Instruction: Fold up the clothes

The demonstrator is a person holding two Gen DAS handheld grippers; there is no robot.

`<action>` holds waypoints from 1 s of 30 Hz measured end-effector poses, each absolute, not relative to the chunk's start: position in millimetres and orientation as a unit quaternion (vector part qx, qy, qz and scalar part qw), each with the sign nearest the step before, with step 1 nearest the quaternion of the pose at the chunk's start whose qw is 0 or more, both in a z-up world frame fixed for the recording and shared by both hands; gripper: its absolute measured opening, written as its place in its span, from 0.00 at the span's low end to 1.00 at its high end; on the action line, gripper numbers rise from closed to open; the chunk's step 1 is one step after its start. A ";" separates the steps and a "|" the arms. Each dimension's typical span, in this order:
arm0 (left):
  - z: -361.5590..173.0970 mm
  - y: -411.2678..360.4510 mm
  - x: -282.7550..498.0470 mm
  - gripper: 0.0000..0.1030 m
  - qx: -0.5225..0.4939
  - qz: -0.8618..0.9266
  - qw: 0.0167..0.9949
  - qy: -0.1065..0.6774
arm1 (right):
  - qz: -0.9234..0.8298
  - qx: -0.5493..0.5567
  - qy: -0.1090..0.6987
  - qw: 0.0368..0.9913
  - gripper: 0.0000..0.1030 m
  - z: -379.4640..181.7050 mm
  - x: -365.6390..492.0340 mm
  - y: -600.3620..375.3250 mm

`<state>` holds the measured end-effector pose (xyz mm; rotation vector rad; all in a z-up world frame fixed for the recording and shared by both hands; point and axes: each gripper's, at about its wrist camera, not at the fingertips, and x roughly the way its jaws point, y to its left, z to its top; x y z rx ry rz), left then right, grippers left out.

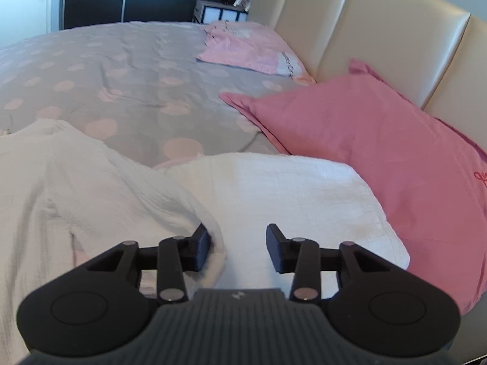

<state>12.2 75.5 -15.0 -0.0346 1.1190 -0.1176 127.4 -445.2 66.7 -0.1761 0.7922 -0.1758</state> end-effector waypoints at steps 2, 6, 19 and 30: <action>-12.0 77.4 11.7 0.11 -0.016 -0.056 0.848 0.527 | -0.069 -0.079 0.371 0.923 0.51 68.2 112.5 -433.8; -1.5 83.3 9.3 0.04 -0.023 -0.055 0.857 0.511 | -0.019 -0.080 0.372 0.925 0.56 60.4 82.3 -403.8; 107.9 182.3 27.8 0.03 -0.046 0.044 0.912 0.405 | 0.070 -0.129 0.431 0.890 0.56 14.0 37.2 -353.0; 88.5 271.6 71.6 0.03 -0.035 0.165 0.904 0.394 | 0.043 -0.105 0.474 0.873 0.56 -9.1 41.0 -370.8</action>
